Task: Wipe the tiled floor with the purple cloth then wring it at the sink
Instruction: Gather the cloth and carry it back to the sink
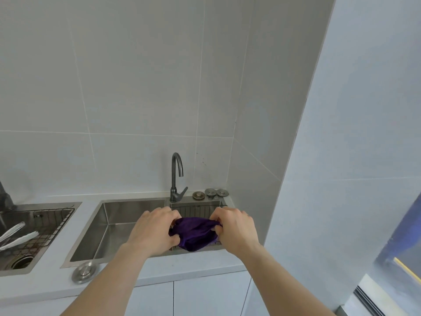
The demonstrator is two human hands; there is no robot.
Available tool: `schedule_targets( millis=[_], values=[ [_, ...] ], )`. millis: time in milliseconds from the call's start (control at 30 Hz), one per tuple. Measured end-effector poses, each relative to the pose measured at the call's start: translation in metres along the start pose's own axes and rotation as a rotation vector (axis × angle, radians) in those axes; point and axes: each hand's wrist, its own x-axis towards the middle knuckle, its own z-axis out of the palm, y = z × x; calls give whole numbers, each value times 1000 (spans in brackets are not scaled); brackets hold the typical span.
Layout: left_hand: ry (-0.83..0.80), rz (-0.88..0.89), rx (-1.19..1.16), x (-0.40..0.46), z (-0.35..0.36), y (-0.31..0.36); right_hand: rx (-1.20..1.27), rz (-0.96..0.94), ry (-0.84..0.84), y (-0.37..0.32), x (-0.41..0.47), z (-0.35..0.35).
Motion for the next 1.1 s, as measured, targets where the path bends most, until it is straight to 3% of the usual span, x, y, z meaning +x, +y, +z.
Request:
schedule_targets(
  millis=[367, 700, 1100],
  values=[
    [-50, -69, -17, 146, 68, -51, 47, 1, -62, 63, 142, 88],
    [-246, -142, 7, 319, 192, -111, 108, 68, -258, 157, 294, 221],
    [-388, -230, 10, 388, 335, -147, 29, 114, -449, 215, 347, 364]
  ],
)
